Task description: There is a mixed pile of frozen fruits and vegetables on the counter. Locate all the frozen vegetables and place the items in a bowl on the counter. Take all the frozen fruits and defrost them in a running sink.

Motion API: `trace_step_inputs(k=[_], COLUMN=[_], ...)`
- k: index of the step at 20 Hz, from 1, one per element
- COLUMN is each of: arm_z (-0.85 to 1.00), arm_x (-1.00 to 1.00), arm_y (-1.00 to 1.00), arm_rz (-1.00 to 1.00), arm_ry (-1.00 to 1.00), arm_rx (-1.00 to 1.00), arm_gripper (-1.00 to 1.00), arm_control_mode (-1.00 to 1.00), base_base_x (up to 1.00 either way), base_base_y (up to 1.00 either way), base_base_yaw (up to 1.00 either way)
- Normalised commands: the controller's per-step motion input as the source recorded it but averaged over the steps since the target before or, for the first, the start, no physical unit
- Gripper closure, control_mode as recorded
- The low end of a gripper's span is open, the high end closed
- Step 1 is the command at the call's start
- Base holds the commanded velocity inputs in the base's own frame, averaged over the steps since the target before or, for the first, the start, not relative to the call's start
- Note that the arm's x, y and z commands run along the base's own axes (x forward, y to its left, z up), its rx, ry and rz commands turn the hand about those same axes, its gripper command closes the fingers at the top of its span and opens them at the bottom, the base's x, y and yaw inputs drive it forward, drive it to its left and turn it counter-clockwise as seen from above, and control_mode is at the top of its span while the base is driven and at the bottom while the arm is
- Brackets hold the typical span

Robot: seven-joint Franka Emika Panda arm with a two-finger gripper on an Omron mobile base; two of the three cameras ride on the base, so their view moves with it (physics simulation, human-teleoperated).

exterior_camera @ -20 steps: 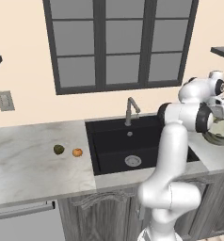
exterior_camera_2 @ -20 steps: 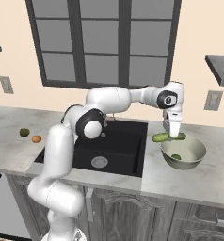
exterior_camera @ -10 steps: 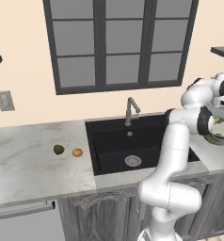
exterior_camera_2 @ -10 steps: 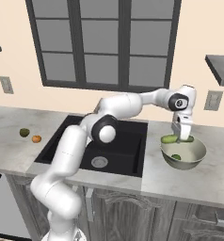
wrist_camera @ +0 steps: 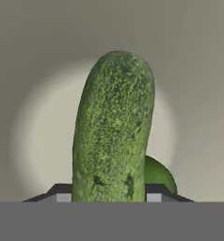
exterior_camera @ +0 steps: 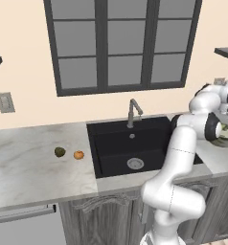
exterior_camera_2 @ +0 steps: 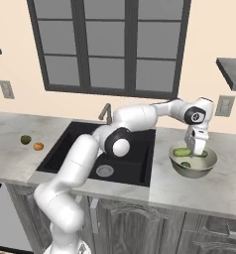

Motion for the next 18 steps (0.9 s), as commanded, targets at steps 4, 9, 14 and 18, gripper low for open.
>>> trace_step_inputs(k=[4, 9, 14, 18], arm_z=[-0.19, -0.14, -0.03, 0.04], arm_x=[0.10, 0.01, -0.07, -0.10], arm_y=[-0.13, -0.13, -0.05, 0.04], arm_rz=[0.00, 0.00, -0.02, -0.05], arm_ry=[-0.07, -0.03, -0.01, -0.01], arm_rx=[-0.01, 0.00, 0.02, 0.00], arm_gripper=[1.00, -1.00, -1.00, -1.00], arm_control_mode=[-1.00, -1.00, -1.00, -1.00], base_base_x=[0.00, 0.00, 0.00, 0.00], base_base_y=[0.00, 0.00, 0.00, 0.00], base_base_yaw=[0.00, 0.00, 0.00, 0.00])
